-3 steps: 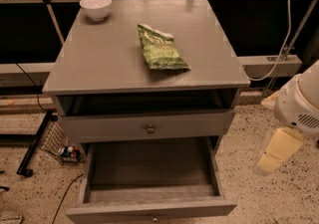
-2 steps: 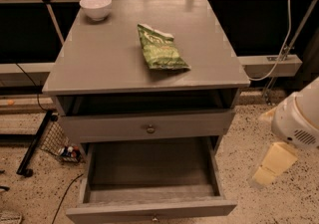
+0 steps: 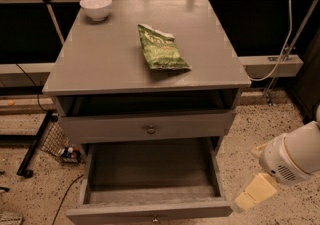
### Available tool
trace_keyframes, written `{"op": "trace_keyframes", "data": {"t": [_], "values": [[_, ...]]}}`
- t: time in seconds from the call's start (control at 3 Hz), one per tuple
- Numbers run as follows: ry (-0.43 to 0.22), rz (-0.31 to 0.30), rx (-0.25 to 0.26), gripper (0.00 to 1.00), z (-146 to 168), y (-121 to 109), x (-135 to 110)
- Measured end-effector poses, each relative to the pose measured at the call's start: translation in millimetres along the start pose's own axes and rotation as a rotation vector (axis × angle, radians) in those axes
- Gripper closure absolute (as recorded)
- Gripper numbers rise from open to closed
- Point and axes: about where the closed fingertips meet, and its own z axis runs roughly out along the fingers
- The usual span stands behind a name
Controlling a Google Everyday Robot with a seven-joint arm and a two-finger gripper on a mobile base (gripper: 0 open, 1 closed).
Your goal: Close middle drawer
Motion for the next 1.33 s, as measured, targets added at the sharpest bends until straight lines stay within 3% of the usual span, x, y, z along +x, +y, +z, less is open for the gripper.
{"op": "trace_keyframes", "data": {"t": [0.67,1.33], "values": [[-0.003,0.025,-0.003,0.0,8.3,-3.2,5.3],[-0.01,0.162,-0.013,0.0,64.3,-19.0,34.3]]}}
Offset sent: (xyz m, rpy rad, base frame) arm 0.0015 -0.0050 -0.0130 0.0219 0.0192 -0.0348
